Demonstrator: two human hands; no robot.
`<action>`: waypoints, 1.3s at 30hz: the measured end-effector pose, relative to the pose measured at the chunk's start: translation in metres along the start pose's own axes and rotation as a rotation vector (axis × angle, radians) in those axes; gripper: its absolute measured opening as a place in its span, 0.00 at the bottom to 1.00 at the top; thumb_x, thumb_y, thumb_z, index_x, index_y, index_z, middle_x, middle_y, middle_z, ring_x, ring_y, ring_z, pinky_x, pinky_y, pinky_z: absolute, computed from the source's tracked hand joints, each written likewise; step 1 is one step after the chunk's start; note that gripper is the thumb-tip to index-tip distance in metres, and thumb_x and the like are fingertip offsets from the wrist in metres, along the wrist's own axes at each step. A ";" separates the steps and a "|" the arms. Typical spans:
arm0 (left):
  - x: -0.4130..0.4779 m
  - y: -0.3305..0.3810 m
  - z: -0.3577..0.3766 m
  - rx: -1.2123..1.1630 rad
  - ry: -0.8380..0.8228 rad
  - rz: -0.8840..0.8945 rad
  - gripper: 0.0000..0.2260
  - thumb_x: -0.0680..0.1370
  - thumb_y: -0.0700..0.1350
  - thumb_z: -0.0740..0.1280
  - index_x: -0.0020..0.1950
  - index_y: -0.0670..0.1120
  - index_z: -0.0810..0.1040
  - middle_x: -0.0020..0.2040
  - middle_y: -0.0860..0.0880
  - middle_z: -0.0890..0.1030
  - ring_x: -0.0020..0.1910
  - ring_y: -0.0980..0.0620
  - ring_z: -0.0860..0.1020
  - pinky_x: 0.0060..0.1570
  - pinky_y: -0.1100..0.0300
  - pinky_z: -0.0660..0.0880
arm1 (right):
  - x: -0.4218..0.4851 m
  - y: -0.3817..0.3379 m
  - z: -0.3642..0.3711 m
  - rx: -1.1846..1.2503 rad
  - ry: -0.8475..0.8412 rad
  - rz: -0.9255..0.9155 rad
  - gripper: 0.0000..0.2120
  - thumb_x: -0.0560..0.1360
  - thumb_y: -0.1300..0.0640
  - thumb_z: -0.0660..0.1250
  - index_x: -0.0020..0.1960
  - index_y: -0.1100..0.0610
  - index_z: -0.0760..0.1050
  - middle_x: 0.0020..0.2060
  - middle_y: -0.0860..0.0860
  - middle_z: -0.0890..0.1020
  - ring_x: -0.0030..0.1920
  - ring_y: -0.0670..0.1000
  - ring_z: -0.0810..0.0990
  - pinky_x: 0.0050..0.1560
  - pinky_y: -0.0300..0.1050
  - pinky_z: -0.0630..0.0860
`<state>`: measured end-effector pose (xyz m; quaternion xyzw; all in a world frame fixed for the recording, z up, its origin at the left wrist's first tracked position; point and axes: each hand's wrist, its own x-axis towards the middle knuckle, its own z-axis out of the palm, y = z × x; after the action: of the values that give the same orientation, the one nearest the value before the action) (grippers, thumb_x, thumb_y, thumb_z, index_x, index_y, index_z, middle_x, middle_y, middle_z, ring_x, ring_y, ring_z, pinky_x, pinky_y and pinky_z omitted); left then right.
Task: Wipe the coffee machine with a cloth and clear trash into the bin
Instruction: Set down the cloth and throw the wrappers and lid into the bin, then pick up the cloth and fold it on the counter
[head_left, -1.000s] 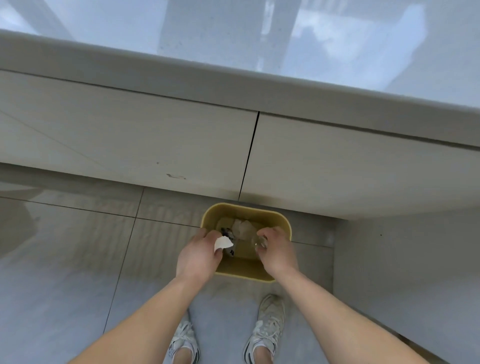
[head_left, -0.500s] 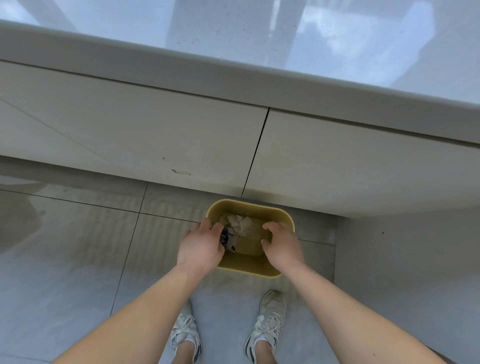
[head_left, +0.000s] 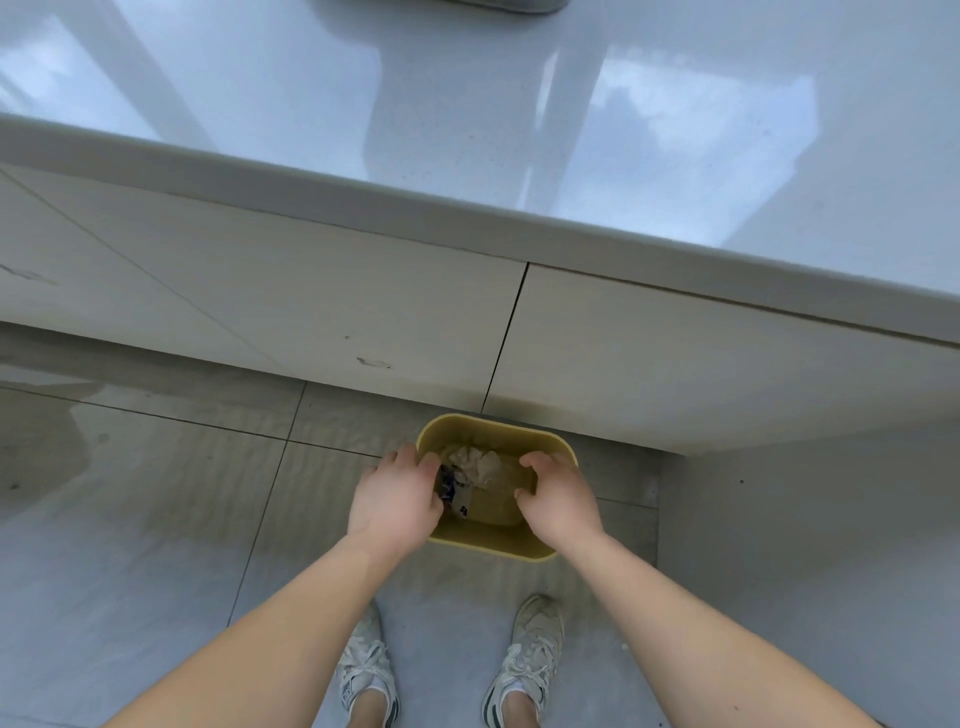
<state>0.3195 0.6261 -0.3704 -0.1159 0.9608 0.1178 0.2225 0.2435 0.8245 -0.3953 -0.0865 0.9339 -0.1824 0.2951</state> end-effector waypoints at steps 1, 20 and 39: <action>-0.002 0.001 -0.004 0.001 0.004 -0.001 0.17 0.77 0.48 0.63 0.66 0.50 0.73 0.59 0.47 0.76 0.52 0.47 0.77 0.48 0.53 0.78 | -0.003 -0.002 -0.003 -0.009 0.002 -0.008 0.20 0.77 0.51 0.66 0.69 0.47 0.71 0.63 0.48 0.75 0.58 0.52 0.77 0.55 0.46 0.79; -0.078 0.035 -0.141 0.056 0.060 0.005 0.22 0.79 0.53 0.59 0.72 0.50 0.65 0.64 0.46 0.73 0.60 0.45 0.74 0.57 0.48 0.73 | -0.084 -0.051 -0.126 -0.026 0.133 -0.089 0.22 0.75 0.50 0.66 0.68 0.47 0.72 0.60 0.50 0.78 0.58 0.54 0.77 0.54 0.49 0.79; -0.131 0.086 -0.316 0.056 0.384 0.088 0.26 0.79 0.55 0.60 0.75 0.52 0.61 0.68 0.49 0.70 0.66 0.48 0.72 0.58 0.51 0.72 | -0.178 -0.100 -0.317 -0.097 0.327 -0.262 0.23 0.78 0.49 0.64 0.72 0.47 0.67 0.67 0.48 0.72 0.67 0.51 0.71 0.61 0.47 0.75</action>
<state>0.2838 0.6417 -0.0203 -0.0878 0.9927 0.0762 0.0331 0.2082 0.8721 -0.0227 -0.1904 0.9578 -0.1856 0.1089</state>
